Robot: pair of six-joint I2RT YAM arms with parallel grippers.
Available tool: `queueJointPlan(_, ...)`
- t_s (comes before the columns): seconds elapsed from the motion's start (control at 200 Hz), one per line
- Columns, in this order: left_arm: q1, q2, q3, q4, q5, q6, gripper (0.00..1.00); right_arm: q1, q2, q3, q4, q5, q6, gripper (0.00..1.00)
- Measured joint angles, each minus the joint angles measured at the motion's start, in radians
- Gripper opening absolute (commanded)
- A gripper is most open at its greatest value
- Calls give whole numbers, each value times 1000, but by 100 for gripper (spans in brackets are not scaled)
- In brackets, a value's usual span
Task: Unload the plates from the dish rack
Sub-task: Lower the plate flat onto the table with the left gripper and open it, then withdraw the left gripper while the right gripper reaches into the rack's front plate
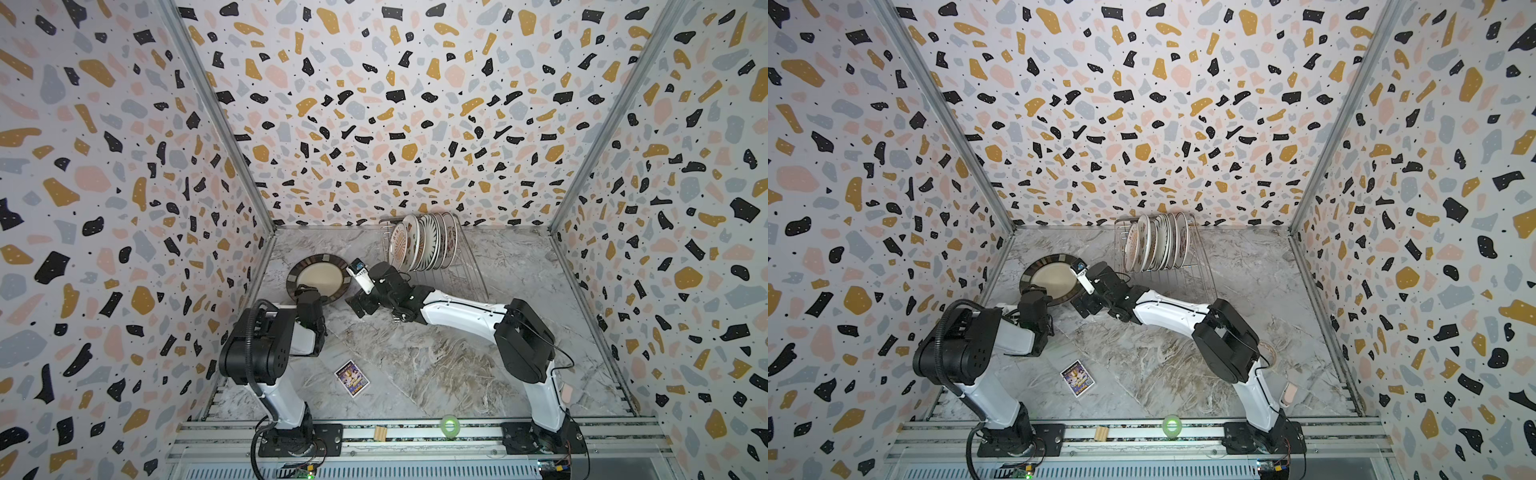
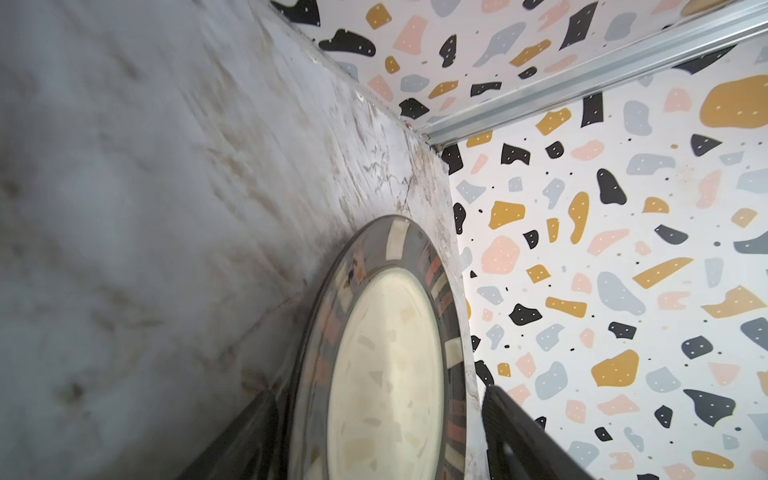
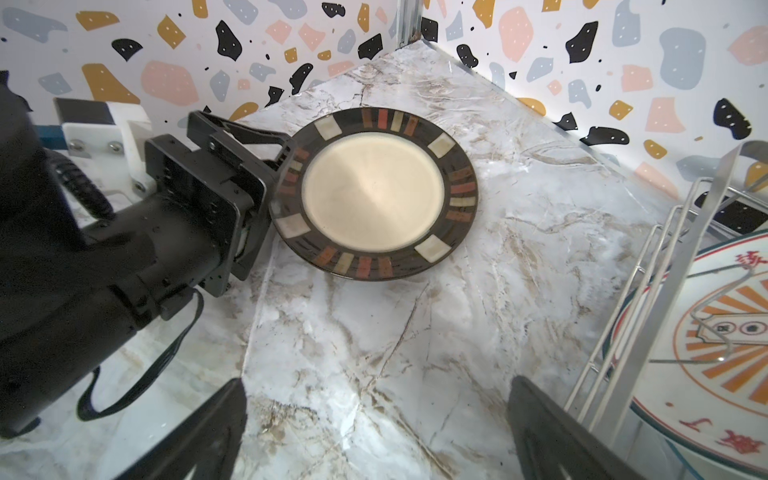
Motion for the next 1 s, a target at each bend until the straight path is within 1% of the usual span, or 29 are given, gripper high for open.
queueJointPlan(0.135,0,-89,-33,-37,-23,6,100,6,-40,-35,2,44,8,99)
queueJointPlan(0.25,0,-172,-77,-58,-40,11,100,8,-105,-81,11,80,33,99)
queueJointPlan(0.421,0,-302,-140,-100,-43,31,99,5,-285,-233,75,105,49,99)
queueJointPlan(0.536,0,-414,-160,-129,-24,72,100,-14,-433,-362,173,130,59,99)
queueJointPlan(0.626,0,-481,-160,-144,8,118,99,-59,-512,-429,221,124,85,99)
queueJointPlan(0.761,0,-568,-169,-146,74,192,100,-174,-568,-456,239,76,121,99)
queueJointPlan(0.876,0,-627,-176,-134,166,276,100,-249,-600,-489,256,46,125,99)
queueJointPlan(1.001,-1,-632,-172,-89,293,370,99,-272,-611,-505,259,39,125,99)
